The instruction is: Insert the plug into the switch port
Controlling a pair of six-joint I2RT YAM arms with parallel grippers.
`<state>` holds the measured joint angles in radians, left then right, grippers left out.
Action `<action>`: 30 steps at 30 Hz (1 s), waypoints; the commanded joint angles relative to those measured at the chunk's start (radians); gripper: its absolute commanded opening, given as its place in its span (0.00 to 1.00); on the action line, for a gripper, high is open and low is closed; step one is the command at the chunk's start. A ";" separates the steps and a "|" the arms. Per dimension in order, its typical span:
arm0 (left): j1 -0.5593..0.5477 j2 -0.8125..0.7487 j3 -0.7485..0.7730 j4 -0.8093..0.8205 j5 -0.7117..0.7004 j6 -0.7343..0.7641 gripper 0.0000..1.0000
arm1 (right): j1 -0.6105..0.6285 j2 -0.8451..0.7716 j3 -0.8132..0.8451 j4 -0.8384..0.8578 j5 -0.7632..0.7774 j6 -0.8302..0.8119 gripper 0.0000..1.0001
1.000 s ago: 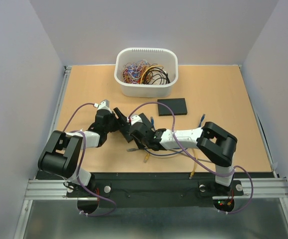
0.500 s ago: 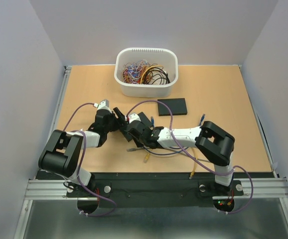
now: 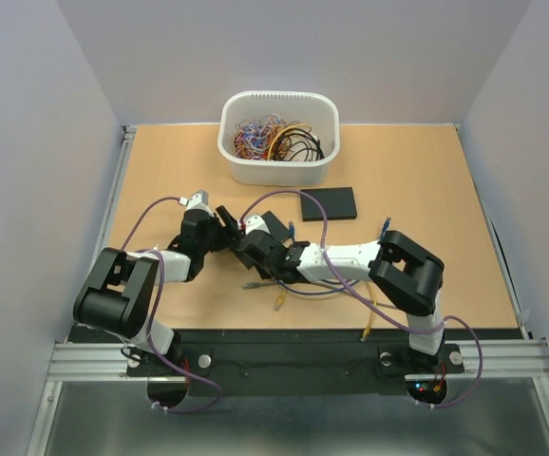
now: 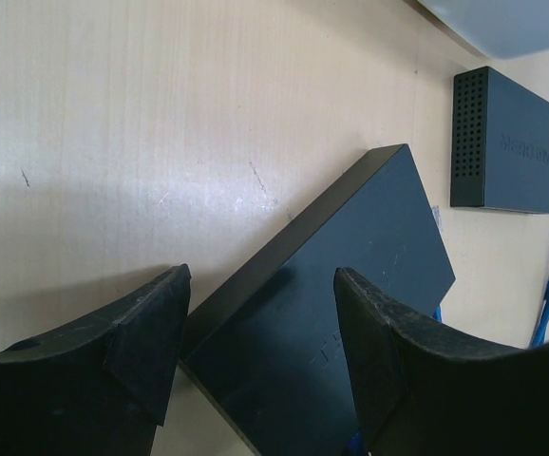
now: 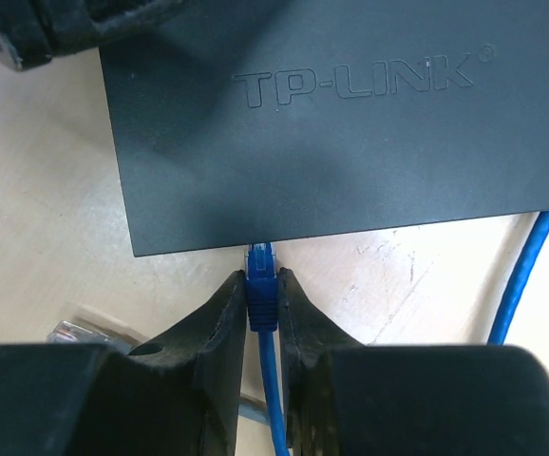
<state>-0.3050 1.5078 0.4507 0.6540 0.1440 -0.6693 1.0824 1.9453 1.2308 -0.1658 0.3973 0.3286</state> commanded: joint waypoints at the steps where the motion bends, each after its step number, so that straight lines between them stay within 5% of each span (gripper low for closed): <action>1: -0.005 -0.026 -0.018 0.004 0.060 -0.006 0.72 | 0.008 0.015 0.036 0.074 0.069 -0.031 0.00; 18: -0.006 -0.014 0.019 0.003 0.118 0.056 0.71 | 0.007 -0.057 -0.135 0.327 -0.041 -0.295 0.00; 30: -0.006 0.083 0.102 -0.033 0.226 0.166 0.62 | -0.016 -0.075 -0.220 0.472 -0.035 -0.450 0.00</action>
<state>-0.2974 1.5784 0.5262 0.6254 0.2348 -0.5259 1.0763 1.8965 1.0290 0.1726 0.3790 -0.0364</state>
